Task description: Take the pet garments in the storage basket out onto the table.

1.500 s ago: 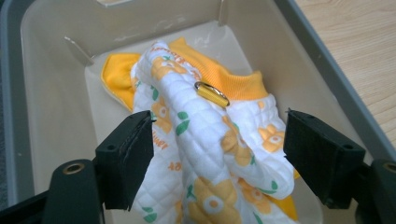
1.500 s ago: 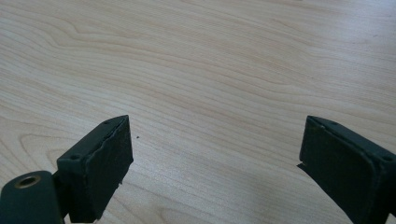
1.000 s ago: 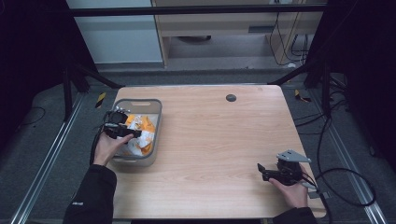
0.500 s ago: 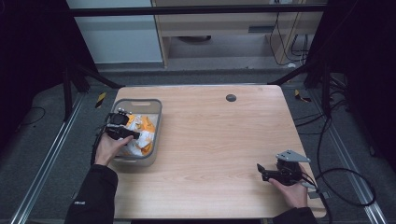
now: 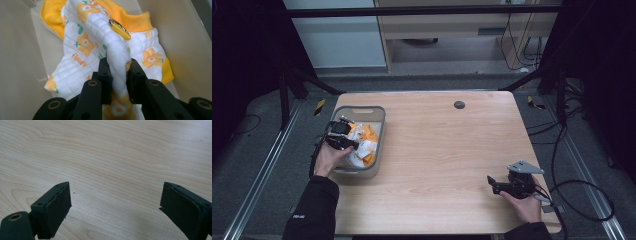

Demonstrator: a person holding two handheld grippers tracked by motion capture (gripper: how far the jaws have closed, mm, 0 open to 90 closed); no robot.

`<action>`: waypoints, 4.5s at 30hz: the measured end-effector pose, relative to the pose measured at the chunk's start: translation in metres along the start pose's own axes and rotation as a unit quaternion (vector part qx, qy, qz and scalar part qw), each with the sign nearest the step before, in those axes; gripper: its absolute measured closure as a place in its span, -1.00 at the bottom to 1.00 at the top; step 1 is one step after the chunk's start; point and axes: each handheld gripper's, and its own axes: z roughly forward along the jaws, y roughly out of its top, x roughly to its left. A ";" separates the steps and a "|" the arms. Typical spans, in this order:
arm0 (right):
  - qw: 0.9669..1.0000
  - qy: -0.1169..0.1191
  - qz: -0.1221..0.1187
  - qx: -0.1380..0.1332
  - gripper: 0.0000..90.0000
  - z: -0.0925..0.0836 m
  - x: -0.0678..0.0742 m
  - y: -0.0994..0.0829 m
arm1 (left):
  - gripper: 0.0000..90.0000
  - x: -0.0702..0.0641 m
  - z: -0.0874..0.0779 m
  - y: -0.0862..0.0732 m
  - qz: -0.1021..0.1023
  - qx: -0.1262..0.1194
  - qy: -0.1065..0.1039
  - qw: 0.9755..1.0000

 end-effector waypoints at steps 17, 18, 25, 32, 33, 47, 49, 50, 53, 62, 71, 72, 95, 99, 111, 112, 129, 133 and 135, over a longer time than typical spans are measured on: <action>1.000 0.000 -0.001 0.000 -0.78 0.000 0.000 0.000 | 0.72 0.008 -0.040 0.002 -0.002 -0.034 0.002 0.999; 1.000 0.000 -0.001 0.000 -0.78 0.000 0.000 0.000 | 0.72 0.008 -0.040 0.002 -0.002 -0.034 0.002 0.999; 1.000 -0.001 0.000 0.001 -0.78 0.000 0.000 0.000 | 0.72 0.003 -0.059 0.007 0.008 -0.045 0.002 0.999; 1.000 -0.001 0.001 -0.001 -0.78 0.000 0.000 0.000 | 0.72 0.002 -0.076 0.009 0.011 -0.053 0.008 0.998; 1.000 -0.001 0.001 -0.001 -0.78 0.000 0.000 0.000 | 0.72 0.002 -0.078 0.009 0.011 -0.056 0.009 0.998; 1.000 -0.001 0.003 -0.002 -0.78 0.000 0.000 0.000 | 0.72 -0.002 -0.108 0.015 0.027 -0.075 0.010 0.997; 1.000 -0.001 0.000 -0.002 -0.78 0.000 0.000 0.000 | 0.72 -0.004 -0.112 0.015 0.032 -0.079 0.009 0.996; 1.000 -0.001 0.001 -0.001 -0.78 0.000 0.000 0.000 | 0.72 -0.005 -0.115 0.015 0.033 -0.082 0.010 0.996; 1.000 -0.001 0.002 -0.002 -0.78 -0.001 0.000 0.000 | 0.72 -0.008 -0.123 0.016 0.039 -0.088 0.008 0.995; 1.000 -0.002 0.001 -0.001 -0.78 -0.001 0.000 0.000 | 0.72 -0.019 -0.140 0.015 0.064 -0.099 0.004 0.993; 1.000 -0.002 0.001 -0.003 -0.78 -0.001 0.000 0.000 | 0.72 -0.036 -0.153 0.016 0.097 -0.106 -0.001 0.990; 1.000 -0.002 0.001 -0.003 -0.78 -0.001 0.000 0.000 | 0.72 -0.038 -0.155 0.016 0.099 -0.108 -0.003 0.989; 1.000 -0.002 0.002 -0.003 -0.78 -0.002 0.000 0.001 | 0.72 -0.088 -0.167 0.019 0.174 -0.121 -0.057 0.976; 1.000 -0.003 0.002 -0.005 -0.78 -0.002 0.000 0.001 | 0.72 -0.099 -0.167 0.021 0.192 -0.120 -0.062 0.972; 1.000 -0.004 0.004 -0.008 -0.78 -0.003 0.000 0.001 | 0.72 -0.125 -0.153 0.022 0.215 -0.119 -0.087 0.965; 1.000 -0.004 0.003 -0.008 -0.78 -0.003 0.000 0.001 | 0.72 -0.126 -0.152 0.023 0.216 -0.118 -0.091 0.965; 1.000 -0.008 0.001 -0.009 -0.79 -0.003 0.000 0.001 | 0.72 -0.162 -0.124 0.027 0.265 -0.097 -0.118 0.952; 1.000 -0.007 0.002 -0.008 -0.79 -0.003 0.000 0.001 | 0.72 -0.171 -0.118 0.029 0.277 -0.091 -0.126 0.948; 1.000 -0.007 0.001 -0.009 -0.79 -0.003 -0.001 0.001 | 0.72 -0.176 -0.115 0.030 0.284 -0.088 -0.128 0.946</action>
